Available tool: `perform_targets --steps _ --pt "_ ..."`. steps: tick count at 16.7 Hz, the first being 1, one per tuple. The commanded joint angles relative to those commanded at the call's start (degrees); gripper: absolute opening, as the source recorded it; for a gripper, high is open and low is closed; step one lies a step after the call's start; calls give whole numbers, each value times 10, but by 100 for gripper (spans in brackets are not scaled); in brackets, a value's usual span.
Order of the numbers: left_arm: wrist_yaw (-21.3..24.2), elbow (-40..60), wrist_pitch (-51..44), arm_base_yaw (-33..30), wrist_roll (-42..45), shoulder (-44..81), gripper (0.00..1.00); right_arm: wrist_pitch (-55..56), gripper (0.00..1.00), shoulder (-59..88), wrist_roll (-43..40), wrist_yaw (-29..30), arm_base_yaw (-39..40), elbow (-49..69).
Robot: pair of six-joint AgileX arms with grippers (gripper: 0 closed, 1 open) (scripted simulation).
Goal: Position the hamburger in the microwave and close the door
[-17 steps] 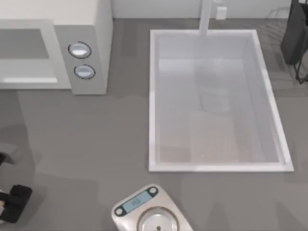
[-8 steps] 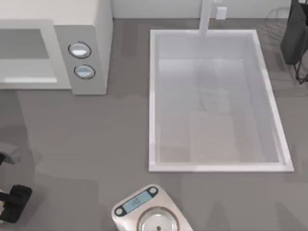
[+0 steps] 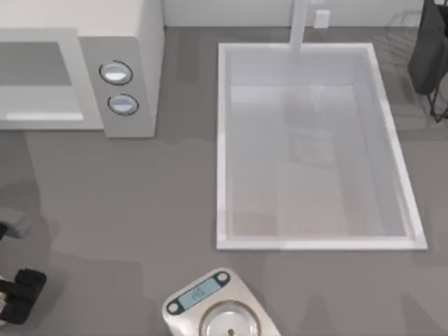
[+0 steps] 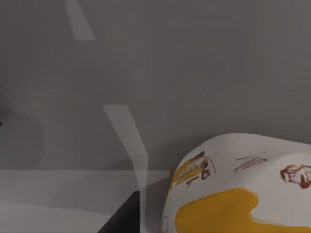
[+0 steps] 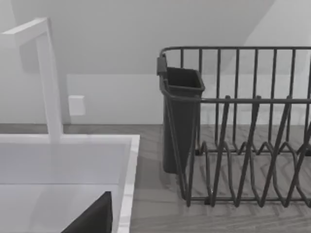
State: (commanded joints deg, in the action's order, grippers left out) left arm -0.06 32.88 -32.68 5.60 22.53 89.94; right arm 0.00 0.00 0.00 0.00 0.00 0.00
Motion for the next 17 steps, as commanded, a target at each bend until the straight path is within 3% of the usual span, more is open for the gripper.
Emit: perform_targets --steps 8,9,13,17 --pt "0 0 0 0 0 0 0 0 100 0 0 0 0 0" --pt "6 23 -56 1 0 -45 0 0 100 0 0 0 0 0" --pt "6 54 -99 0 1 -58 0 0 100 0 0 0 0 0" --pt "6 125 -229 -2 0 -99 0 0 100 0 0 0 0 0"
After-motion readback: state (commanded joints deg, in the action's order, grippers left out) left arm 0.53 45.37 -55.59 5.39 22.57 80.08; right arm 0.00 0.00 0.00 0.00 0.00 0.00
